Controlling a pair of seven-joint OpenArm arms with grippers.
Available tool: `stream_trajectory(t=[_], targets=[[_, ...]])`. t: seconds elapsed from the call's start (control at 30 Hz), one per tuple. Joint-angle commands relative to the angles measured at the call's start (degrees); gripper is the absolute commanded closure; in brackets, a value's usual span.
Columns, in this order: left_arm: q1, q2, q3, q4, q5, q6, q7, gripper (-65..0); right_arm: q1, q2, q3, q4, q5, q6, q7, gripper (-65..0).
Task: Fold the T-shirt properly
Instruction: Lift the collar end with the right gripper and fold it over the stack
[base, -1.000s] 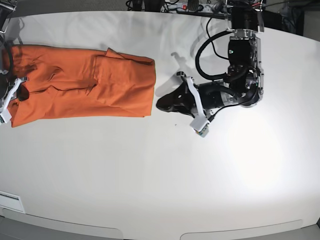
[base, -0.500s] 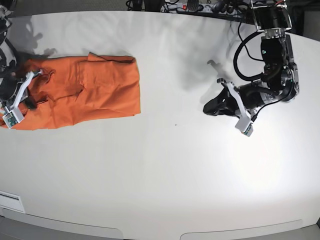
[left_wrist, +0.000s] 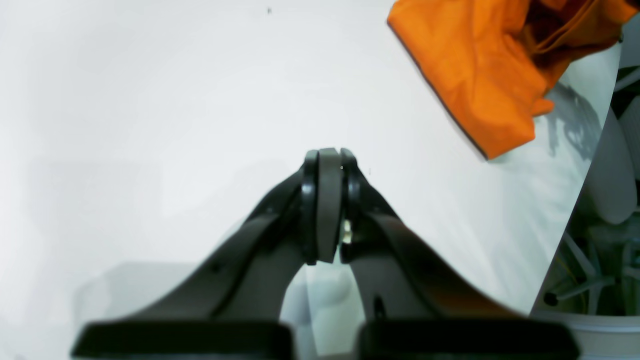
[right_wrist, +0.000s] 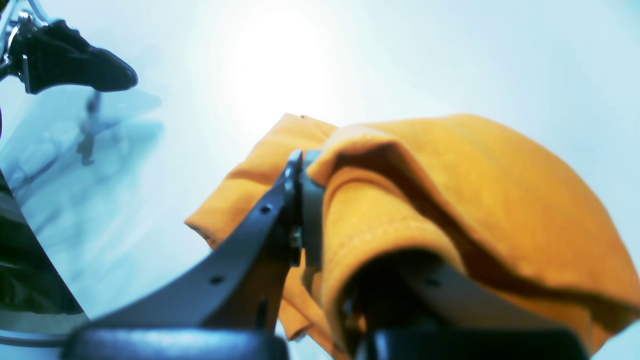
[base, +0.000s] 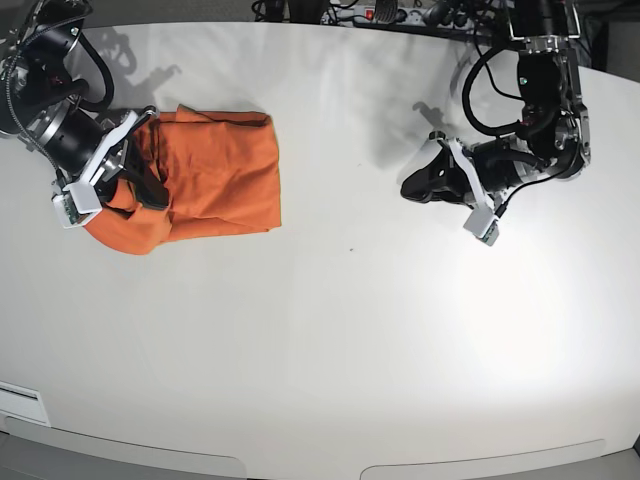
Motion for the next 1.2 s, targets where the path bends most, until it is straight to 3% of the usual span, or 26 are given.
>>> stream_trajectory(t=[0.0,0.2,0.43,0.47,0.57,0.6,0.83,1.03,1.17], targets=[[-0.8,-0.4,-0.1,0.9,-1.4,-0.2,-1.0,-0.1,0.5,0.1,0.5,1.0,1.3,0.3,1.7,0.0],[-0.8,-0.4,-0.1,0.9,-2.6,-0.2,-1.0,-0.1,0.5,-3.4,-2.9,0.9,1.0,0.3,1.7,0.0],[-0.8,-0.5,-0.1,0.9,-2.7,-0.2,-1.0,-0.1,0.5,-6.5,-14.9,-2.2,-10.2,0.3,7.0,0.0],[-0.8,-0.5,-0.1,0.9,-2.6,-0.2,-1.0,-0.1,1.1,-6.6,-17.4,-3.1,-13.0,0.3,7.3,-6.0],[-0.8,-0.5,-0.1,0.9,-2.7,-0.2,-1.0,-0.1,3.8,-6.4,-25.5,-5.2,-22.4,0.3,5.3,-36.1],[-0.8,-0.5,-0.1,0.9,-2.6,-0.2,-1.0,-0.1,4.5,-6.3,-28.1,-5.1,-23.6,0.3,5.0,-40.1],[-0.8,-0.5,-0.1,0.9,-2.7,-0.2,-1.2,-0.1,8.8,-4.4,-41.1,-4.6,-23.1,0.3,5.4,-40.4],[-0.8,-0.4,-0.1,0.9,-2.6,-0.2,-1.2,-0.1,13.2,-4.6,-41.7,-4.5,-23.1,0.3,11.4,-40.3],[-0.8,-0.5,-0.1,0.9,-2.2,-0.2,-1.2,-0.1,15.0,-4.5,-40.2,-4.3,-25.0,0.3,9.6,-40.3]])
